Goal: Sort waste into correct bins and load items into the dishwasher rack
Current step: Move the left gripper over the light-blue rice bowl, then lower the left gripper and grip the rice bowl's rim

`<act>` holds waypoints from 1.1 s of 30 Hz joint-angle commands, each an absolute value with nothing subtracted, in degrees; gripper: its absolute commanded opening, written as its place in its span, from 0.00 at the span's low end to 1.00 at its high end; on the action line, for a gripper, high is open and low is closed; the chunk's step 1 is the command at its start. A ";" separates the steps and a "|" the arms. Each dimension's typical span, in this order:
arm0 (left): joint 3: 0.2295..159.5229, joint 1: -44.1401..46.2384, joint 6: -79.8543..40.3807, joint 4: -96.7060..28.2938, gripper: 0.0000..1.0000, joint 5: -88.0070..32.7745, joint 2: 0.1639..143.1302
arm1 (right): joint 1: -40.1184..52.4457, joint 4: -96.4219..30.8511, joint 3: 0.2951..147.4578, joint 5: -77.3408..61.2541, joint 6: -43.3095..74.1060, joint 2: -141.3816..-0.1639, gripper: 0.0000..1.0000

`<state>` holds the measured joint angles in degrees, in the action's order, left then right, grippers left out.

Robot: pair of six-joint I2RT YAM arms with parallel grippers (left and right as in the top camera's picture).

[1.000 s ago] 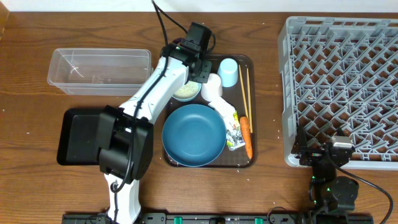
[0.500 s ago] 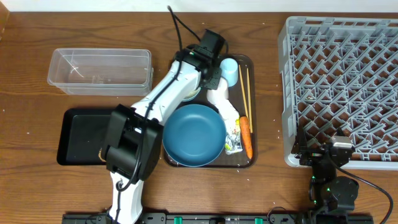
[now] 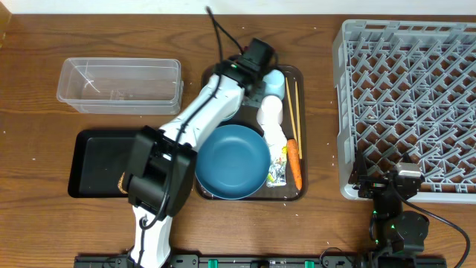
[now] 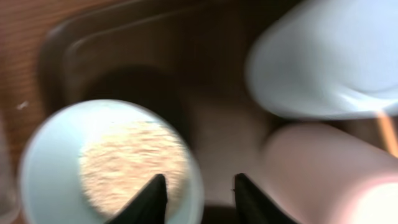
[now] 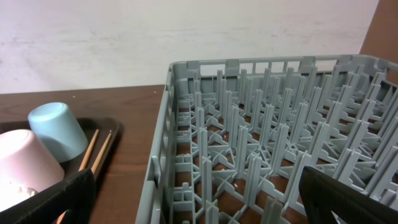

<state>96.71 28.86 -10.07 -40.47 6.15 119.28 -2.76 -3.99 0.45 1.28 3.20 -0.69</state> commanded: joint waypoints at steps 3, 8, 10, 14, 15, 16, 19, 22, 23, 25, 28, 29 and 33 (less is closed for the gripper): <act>96.44 25.06 -11.29 -41.17 0.42 5.96 119.11 | -3.36 -4.10 0.32 1.48 3.09 -0.38 0.99; 96.07 24.38 -11.27 -41.87 0.42 -0.27 119.92 | -3.36 -4.10 0.32 1.48 3.09 -0.38 0.99; 94.98 24.91 -11.25 -41.56 0.43 -0.25 119.94 | -3.36 -4.10 0.32 1.48 3.09 -0.38 0.99; 93.95 25.74 -11.22 -41.43 0.42 -0.19 119.94 | -3.36 -4.10 0.32 1.48 3.09 -0.38 0.99; 93.91 25.78 -11.25 -41.45 0.42 -0.19 119.94 | -3.36 -4.10 0.32 1.48 3.09 -0.38 0.99; 93.91 25.80 -11.25 -41.43 0.42 -0.19 119.94 | -3.36 -4.10 0.32 1.48 3.09 -0.38 0.99; 93.91 25.78 -11.27 -41.06 0.42 -0.19 119.94 | -3.36 -4.10 0.32 1.48 3.09 -0.38 0.99; 93.91 25.85 -11.27 -41.01 0.42 -0.23 119.94 | -3.36 -4.10 0.32 1.48 3.09 -0.38 0.99; 93.89 25.91 -11.27 -41.04 0.42 -0.23 119.94 | -3.36 -4.10 0.32 1.48 3.09 -0.38 0.99; 93.51 26.04 -11.57 -41.01 0.42 -0.21 119.94 | -3.36 -4.10 0.32 1.48 3.09 -0.38 0.99; 92.60 26.13 -12.49 -40.80 0.42 -0.23 119.96 | -3.36 -4.10 0.32 1.48 3.09 -0.38 0.99; 92.03 26.13 -12.80 -40.36 0.42 -0.21 119.98 | -3.36 -4.10 0.32 1.48 3.09 -0.38 0.99; 89.95 26.11 -12.78 -38.06 0.42 -0.23 119.98 | -3.36 -4.10 0.32 1.48 3.09 -0.38 0.99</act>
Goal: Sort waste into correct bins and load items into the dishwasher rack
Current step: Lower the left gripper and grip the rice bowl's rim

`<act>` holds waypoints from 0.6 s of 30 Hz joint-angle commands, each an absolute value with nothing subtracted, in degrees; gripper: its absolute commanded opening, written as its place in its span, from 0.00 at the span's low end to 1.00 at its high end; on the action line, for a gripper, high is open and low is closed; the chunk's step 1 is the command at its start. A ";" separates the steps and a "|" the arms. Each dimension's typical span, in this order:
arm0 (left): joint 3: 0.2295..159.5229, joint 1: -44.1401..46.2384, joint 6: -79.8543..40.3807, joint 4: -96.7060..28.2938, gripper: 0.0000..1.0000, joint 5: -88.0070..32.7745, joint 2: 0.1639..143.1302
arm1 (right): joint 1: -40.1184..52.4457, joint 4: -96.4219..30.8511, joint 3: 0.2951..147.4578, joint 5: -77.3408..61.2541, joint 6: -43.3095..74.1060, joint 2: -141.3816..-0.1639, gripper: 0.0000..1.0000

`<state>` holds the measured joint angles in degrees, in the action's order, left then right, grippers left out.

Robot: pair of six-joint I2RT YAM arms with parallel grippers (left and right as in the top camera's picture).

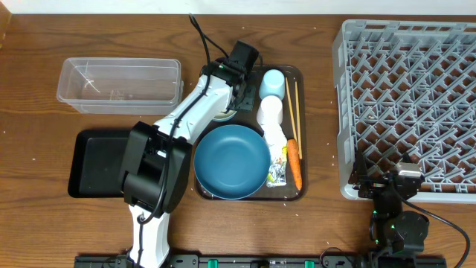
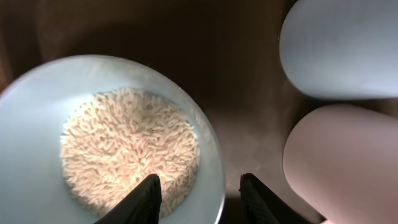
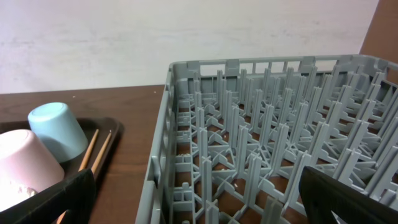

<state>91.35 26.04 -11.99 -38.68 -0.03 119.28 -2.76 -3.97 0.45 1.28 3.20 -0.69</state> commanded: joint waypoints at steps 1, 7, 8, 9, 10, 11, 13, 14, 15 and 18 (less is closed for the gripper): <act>89.52 26.13 -12.78 -37.65 0.42 -0.21 119.98 | -3.36 -4.10 0.32 1.48 3.09 -0.38 0.99; 89.14 26.11 -12.75 -36.05 0.42 -0.21 119.98 | -3.36 -4.10 0.32 1.48 3.09 -0.38 0.99; 89.10 26.11 -12.75 -35.81 0.42 -0.21 120.11 | -3.36 -4.10 0.32 1.48 3.09 -0.38 0.99; 89.08 26.13 -12.78 -35.64 0.42 -0.23 120.27 | -3.36 -4.10 0.32 1.48 3.09 -0.38 0.99; 89.08 26.17 -12.78 -35.46 0.42 -0.25 120.57 | -3.36 -4.10 0.32 1.48 3.09 -0.38 0.99; 89.08 26.24 -12.78 -35.44 0.42 -0.25 120.81 | -3.36 -4.10 0.32 1.48 3.09 -0.38 0.99; 89.08 26.24 -12.78 -35.53 0.42 -0.27 121.73 | -3.36 -4.10 0.32 1.48 3.09 -0.38 0.99; 89.08 26.24 -12.78 -35.66 0.42 -0.27 122.26 | -3.36 -4.10 0.32 1.48 3.09 -0.38 0.99; 89.08 26.24 -12.78 -35.75 0.42 -0.27 122.72 | -3.36 -4.10 0.32 1.48 3.09 -0.38 0.99; 89.08 26.24 -12.78 -35.70 0.42 -0.27 123.26 | -3.36 -4.10 0.32 1.48 3.09 -0.38 0.99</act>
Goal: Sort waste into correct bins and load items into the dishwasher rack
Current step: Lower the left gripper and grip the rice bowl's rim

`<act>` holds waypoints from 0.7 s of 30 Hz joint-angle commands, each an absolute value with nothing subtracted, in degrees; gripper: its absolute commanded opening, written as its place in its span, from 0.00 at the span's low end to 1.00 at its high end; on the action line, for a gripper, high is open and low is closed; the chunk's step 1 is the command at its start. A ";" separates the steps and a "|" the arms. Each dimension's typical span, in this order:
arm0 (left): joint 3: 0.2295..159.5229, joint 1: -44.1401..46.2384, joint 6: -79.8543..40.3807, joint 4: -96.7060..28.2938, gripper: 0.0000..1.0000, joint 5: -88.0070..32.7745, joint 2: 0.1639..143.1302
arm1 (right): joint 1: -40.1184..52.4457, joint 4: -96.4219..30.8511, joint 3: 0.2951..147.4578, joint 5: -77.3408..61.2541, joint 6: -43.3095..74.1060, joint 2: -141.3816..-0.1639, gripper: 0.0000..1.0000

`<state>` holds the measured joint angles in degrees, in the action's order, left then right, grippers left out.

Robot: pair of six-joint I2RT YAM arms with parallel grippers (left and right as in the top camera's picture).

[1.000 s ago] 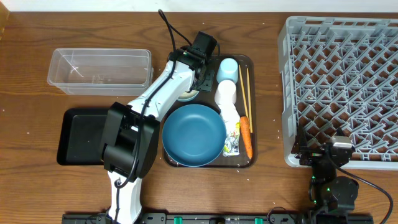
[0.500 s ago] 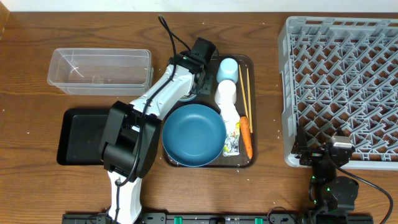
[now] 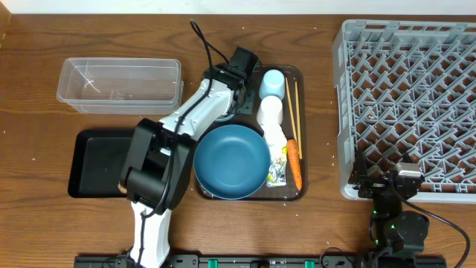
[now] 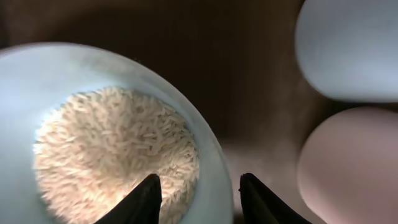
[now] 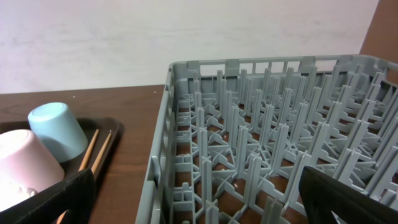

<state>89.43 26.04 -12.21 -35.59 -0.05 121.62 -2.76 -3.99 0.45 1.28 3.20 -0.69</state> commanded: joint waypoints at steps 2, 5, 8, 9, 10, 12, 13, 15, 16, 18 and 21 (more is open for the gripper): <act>89.10 26.24 -12.78 -35.20 0.42 -0.25 123.22 | -3.36 -4.10 0.32 1.48 3.09 -0.38 0.99; 89.10 26.22 -12.75 -34.87 0.41 -0.23 123.22 | -3.36 -4.10 0.32 1.48 3.09 -0.38 0.99; 89.10 26.24 -12.78 -34.83 0.37 -0.23 123.11 | -3.36 -4.10 0.32 1.48 3.09 -0.38 0.99; 89.10 26.22 -12.78 -34.83 0.36 -0.23 123.11 | -3.36 -4.10 0.32 1.48 3.09 -0.38 0.99; 89.12 26.24 -12.78 -34.83 0.36 -0.23 122.89 | -3.36 -4.10 0.32 1.48 3.09 -0.38 0.99; 89.14 26.24 -12.78 -34.83 0.36 -0.23 122.39 | -3.36 -4.10 0.32 1.48 3.09 -0.38 0.99; 89.17 26.24 -12.78 -34.81 0.36 -0.23 122.13 | -3.36 -4.10 0.32 1.48 3.09 -0.38 0.99; 89.17 26.24 -12.78 -34.81 0.36 -0.23 121.36 | -3.36 -4.10 0.32 1.48 3.09 -0.38 0.99; 89.17 26.24 -12.78 -34.81 0.36 -0.23 121.03 | -3.36 -4.10 0.32 1.48 3.09 -0.38 0.99; 89.17 26.24 -12.78 -34.81 0.36 -0.23 120.51 | -3.36 -4.10 0.32 1.48 3.09 -0.38 0.99; 89.17 26.24 -12.78 -34.87 0.36 -0.23 120.42 | -3.36 -4.10 0.32 1.48 3.09 -0.38 0.99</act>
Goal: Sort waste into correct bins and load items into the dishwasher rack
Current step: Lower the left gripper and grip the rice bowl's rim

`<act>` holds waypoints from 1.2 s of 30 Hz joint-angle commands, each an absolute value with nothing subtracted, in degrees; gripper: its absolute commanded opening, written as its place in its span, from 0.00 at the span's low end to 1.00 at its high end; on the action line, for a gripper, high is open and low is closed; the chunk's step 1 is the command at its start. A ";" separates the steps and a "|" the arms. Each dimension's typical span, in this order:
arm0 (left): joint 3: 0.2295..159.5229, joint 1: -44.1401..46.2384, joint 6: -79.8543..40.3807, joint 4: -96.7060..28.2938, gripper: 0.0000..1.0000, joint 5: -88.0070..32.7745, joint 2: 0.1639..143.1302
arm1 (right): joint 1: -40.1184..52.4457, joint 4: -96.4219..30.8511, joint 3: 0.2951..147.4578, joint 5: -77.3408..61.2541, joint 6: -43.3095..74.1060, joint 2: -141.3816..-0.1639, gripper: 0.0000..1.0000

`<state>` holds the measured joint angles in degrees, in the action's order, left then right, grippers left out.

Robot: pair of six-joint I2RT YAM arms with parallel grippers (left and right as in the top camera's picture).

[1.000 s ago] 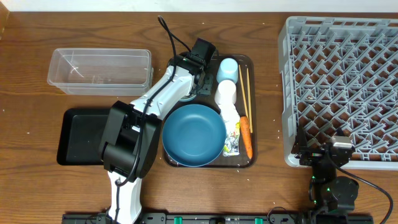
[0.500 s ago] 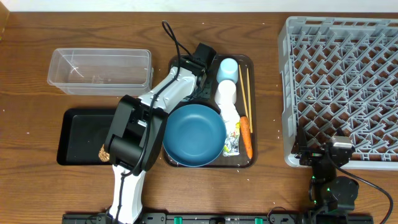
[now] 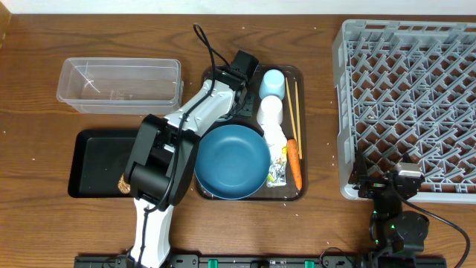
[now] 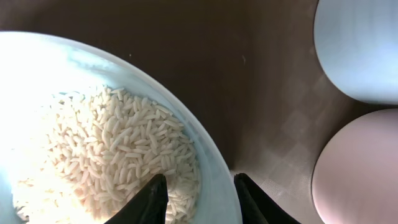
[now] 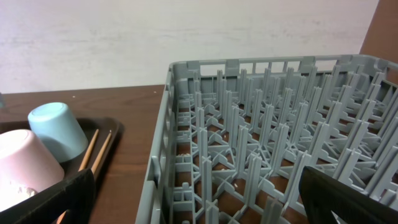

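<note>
A pale blue bowl filled with rice fills the left wrist view, standing on the brown tray. My left gripper is open and straddles the bowl's right rim, one finger over the rice and the other outside. To the right lie a light blue cup and a pink cup. In the overhead view my left arm hides the bowl. The grey dishwasher rack stands at the right. My right gripper hangs open at the rack's near corner.
On the tray are a dark blue plate, chopsticks, a carrot and a wrapper. A clear bin stands at the back left and a black bin in front of it.
My left gripper has come down closer to the rice bowl, and its rim now sits deeper between the fingers. The right arm has not moved.
My left gripper was open above the tray between the rice bowl and the cups. It then stood closer over the bowl's right edge, then with the rim between its fingers, and now lower still. The right gripper stayed open by the rack.
</note>
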<state>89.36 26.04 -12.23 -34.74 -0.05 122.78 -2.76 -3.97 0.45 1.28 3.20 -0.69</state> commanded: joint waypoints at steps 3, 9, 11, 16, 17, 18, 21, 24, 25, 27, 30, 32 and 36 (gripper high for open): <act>89.17 26.24 -12.78 -34.81 0.36 -0.23 120.42 | -3.36 -4.10 0.32 1.48 3.09 -0.38 0.99; 89.17 26.24 -12.78 -34.83 0.36 -0.23 120.42 | -3.36 -4.10 0.32 1.48 3.09 -0.38 0.99; 89.17 26.24 -12.78 -34.96 0.36 -0.23 120.42 | -3.36 -4.10 0.32 1.48 3.09 -0.38 0.99; 89.14 26.52 -12.82 -36.64 0.31 -0.25 120.55 | -3.36 -4.10 0.32 1.48 3.09 -0.38 0.99; 89.14 26.61 -12.75 -36.88 0.30 -0.23 120.55 | -3.36 -4.10 0.32 1.48 3.09 -0.38 0.99; 89.14 26.79 -12.75 -36.99 0.30 -0.21 120.55 | -3.36 -4.10 0.32 1.48 3.09 -0.38 0.99; 89.14 26.83 -12.75 -36.77 0.30 -0.21 120.55 | -3.36 -4.10 0.32 1.48 3.09 -0.38 0.99; 89.14 26.83 -12.75 -36.64 0.30 -0.21 120.55 | -3.36 -4.10 0.32 1.48 3.09 -0.38 0.99; 89.14 26.83 -12.75 -36.58 0.30 -0.23 120.55 | -3.36 -4.10 0.32 1.48 3.09 -0.38 0.99; 89.14 26.83 -12.75 -36.58 0.30 -0.23 120.53 | -3.36 -4.10 0.32 1.48 3.09 -0.38 0.99; 89.14 27.00 -12.75 -36.60 0.29 -0.23 120.53 | -3.36 -4.10 0.32 1.48 3.09 -0.38 0.99; 89.17 27.38 -12.73 -36.58 0.29 -0.21 120.53 | -3.36 -4.10 0.32 1.48 3.09 -0.38 0.99; 89.17 28.25 -12.71 -36.56 0.29 1.06 120.53 | -3.36 -4.10 0.32 1.48 3.09 -0.38 0.99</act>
<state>89.36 27.42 -12.25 -36.56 -0.01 122.13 -2.76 -3.99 0.45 1.28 3.20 -0.69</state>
